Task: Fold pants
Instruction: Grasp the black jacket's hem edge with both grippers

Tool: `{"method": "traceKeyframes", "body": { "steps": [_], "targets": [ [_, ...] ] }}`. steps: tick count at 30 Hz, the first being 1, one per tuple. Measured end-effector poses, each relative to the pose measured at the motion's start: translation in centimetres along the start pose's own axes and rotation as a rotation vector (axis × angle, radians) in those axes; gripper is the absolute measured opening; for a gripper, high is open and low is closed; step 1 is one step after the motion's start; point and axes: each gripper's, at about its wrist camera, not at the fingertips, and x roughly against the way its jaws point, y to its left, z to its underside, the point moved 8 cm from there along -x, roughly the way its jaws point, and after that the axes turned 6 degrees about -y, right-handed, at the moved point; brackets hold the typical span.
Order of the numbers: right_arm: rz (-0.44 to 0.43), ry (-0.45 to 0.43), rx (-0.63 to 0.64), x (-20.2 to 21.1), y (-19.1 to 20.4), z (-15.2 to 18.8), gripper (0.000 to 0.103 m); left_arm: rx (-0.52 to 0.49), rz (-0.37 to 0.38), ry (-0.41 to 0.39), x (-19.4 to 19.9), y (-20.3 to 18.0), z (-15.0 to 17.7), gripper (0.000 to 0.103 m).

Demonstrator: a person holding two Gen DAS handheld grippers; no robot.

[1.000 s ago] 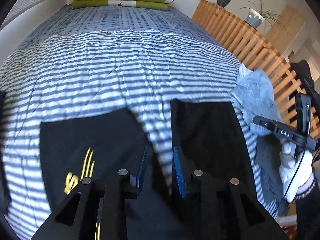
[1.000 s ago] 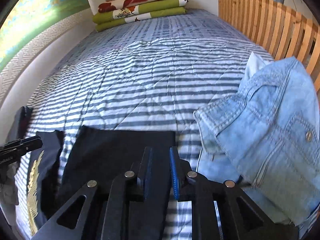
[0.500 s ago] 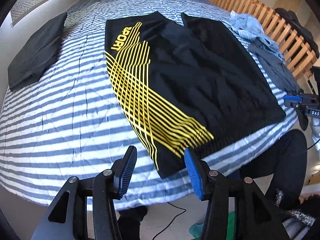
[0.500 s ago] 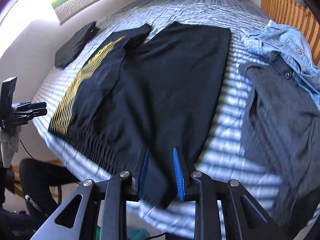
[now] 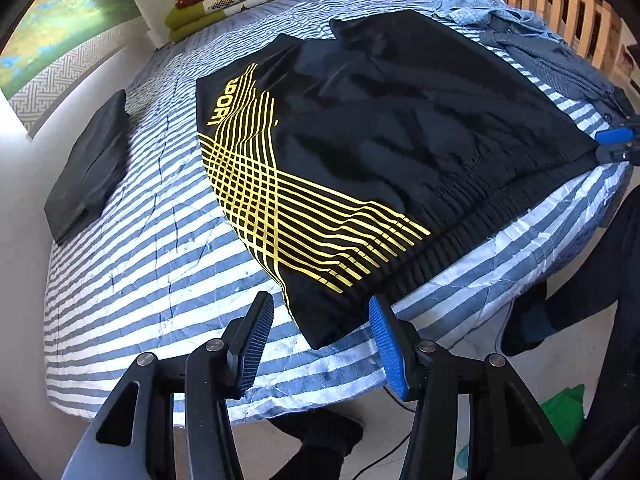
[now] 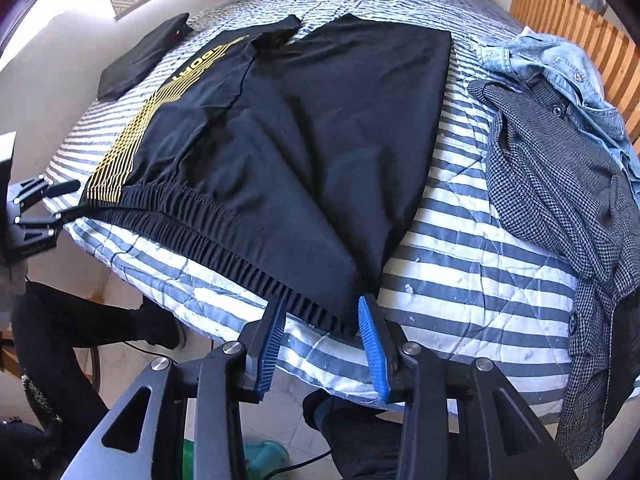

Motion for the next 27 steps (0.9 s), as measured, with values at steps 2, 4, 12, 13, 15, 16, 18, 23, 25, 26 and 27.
{"method": "traceKeyframes", "body": {
  "steps": [2, 4, 12, 13, 15, 16, 18, 23, 25, 26, 27],
  "targets": [
    [0.01, 0.0, 0.0, -0.5, 0.0, -0.1, 0.036, -0.009, 0.021, 0.004, 0.1, -0.8, 0.0, 0.053],
    [0.019, 0.011, 0.005, -1.0, 0.1, -0.2, 0.036, -0.032, 0.02, 0.001, 0.0, -1.0, -0.3, 0.053],
    [0.062, 0.016, 0.045, -1.9, 0.7, -0.9, 0.036, 0.101, 0.047, 0.017, -2.2, 2.1, -1.4, 0.022],
    [0.062, 0.019, 0.048, -2.0, 0.6, -0.9, 0.036, 0.118, 0.062, 0.013, -2.1, 2.3, -1.6, 0.021],
    [0.072, 0.027, 0.057, -2.1, 0.6, -1.1, 0.034, 0.115, 0.068, 0.008, -1.6, 2.3, -1.5, 0.021],
    [0.075, 0.03, 0.066, -2.1, 0.8, -1.0, 0.032, 0.1, 0.06, 0.004, -1.4, 2.2, -1.4, 0.021],
    [0.072, 0.033, 0.09, -1.8, 1.2, -0.8, 0.031, 0.071, 0.038, -0.003, -0.9, 2.0, -1.3, 0.026],
    [0.121, 0.028, 0.163, -1.8, 1.8, -0.4, 0.022, 0.047, -0.001, -0.012, -1.0, 1.9, -1.5, 0.038],
    [0.132, 0.033, 0.148, -2.0, 1.6, -0.7, 0.011, 0.066, 0.027, -0.007, -1.3, 2.1, -1.9, 0.022],
    [0.13, 0.034, 0.138, -2.0, 1.5, -0.8, 0.009, 0.073, 0.033, -0.007, -1.3, 2.2, -2.1, 0.021],
    [0.131, 0.03, 0.133, -1.8, 1.4, -1.0, 0.007, 0.074, 0.034, -0.009, -1.1, 2.4, -2.2, 0.02]
  ]
}}
